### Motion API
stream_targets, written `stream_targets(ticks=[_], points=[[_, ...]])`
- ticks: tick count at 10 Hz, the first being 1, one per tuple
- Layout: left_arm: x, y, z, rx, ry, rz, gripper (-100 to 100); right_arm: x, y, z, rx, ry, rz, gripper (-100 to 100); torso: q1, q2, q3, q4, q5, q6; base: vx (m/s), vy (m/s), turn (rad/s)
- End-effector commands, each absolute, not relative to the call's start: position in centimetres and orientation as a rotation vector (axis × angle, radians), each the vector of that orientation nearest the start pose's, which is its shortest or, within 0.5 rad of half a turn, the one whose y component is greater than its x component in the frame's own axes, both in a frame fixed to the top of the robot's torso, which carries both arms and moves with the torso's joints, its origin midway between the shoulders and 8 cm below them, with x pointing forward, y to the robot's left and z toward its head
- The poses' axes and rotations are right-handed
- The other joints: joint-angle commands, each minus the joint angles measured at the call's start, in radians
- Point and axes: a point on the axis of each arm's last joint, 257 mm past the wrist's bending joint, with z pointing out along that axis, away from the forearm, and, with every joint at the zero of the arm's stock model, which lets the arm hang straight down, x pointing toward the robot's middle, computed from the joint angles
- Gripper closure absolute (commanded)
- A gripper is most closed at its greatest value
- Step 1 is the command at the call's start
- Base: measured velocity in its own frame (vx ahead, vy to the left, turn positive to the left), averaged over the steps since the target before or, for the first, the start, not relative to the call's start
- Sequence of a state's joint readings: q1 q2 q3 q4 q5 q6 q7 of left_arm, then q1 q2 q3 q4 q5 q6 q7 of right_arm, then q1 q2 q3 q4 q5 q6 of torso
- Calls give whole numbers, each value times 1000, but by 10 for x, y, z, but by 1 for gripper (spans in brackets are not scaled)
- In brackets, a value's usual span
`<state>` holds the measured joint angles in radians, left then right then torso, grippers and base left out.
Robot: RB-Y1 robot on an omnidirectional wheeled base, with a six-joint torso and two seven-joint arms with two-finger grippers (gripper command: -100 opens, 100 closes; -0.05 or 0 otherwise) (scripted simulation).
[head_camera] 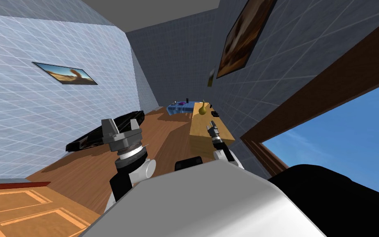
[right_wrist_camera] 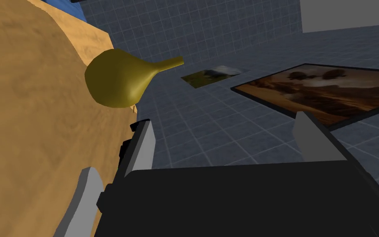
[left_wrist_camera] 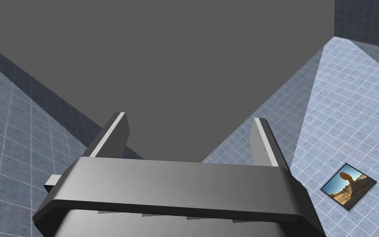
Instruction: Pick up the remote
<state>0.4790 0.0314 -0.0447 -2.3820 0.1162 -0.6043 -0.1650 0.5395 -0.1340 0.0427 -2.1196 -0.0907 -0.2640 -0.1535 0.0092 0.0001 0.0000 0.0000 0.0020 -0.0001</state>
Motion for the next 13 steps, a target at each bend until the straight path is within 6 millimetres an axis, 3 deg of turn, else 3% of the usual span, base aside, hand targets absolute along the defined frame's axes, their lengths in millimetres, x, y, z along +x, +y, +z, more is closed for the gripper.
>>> stream_targets(ticks=[1,3,4,5,6,7,8,9,10,11,12,13], points=[[302,268,91,-488,441,-1317,0,390,-286,-143,1134,935,1376,-100,0,0,0,0,0,0,-11,105,-27],[302,268,91,-488,441,-1317,0,391,-298,-197,1302,994,1369,-100,-2,1,0,0,-1,0,-10,122,-82],[302,268,90,-488,441,-1317,0,391,-299,-199,1322,987,1376,-100,0,0,0,0,0,0,3,120,-46],[302,268,91,-488,441,-1317,0,389,-306,-230,1419,1019,1359,-100,-1,0,0,0,0,0,-7,119,-67],[302,268,91,-488,441,-1317,0,388,-306,-231,1430,1009,1368,-100,-1,0,0,0,0,0,-6,90,-42],[302,268,91,-488,441,-1317,0,384,-314,-262,1528,1035,1346,-100,-3,0,0,0,0,0,6,111,-66],[302,268,90,-488,441,-1317,0,383,-315,-264,1546,1028,1351,-100,-2,-1,0,0,0,0,1,98,-50],[302,268,91,-488,441,-1317,0,378,-322,-289,1641,1047,1332,-100,-3,-1,0,0,0,0,-6,98,-80],[302,268,91,-488,441,-1317,0,375,-324,-297,1668,1041,1326,-100,-3,0,0,0,-1,0,-5,93,-46],[302,268,91,-488,441,-1317,0,366,-334,-326,1767,1061,1289,-100,-3,0,0,0,-1,0,-1,138,-87],[302,268,90,-488,441,-1317,0,364,-335,-331,1794,1050,1291,-100,-1,0,0,0,0,0,-13,114,-55],[302,268,91,-488,441,-1317,0,354,-344,-355,1885,1065,1252,-100,-2,0,0,0,0,0,-19,124,-75]])
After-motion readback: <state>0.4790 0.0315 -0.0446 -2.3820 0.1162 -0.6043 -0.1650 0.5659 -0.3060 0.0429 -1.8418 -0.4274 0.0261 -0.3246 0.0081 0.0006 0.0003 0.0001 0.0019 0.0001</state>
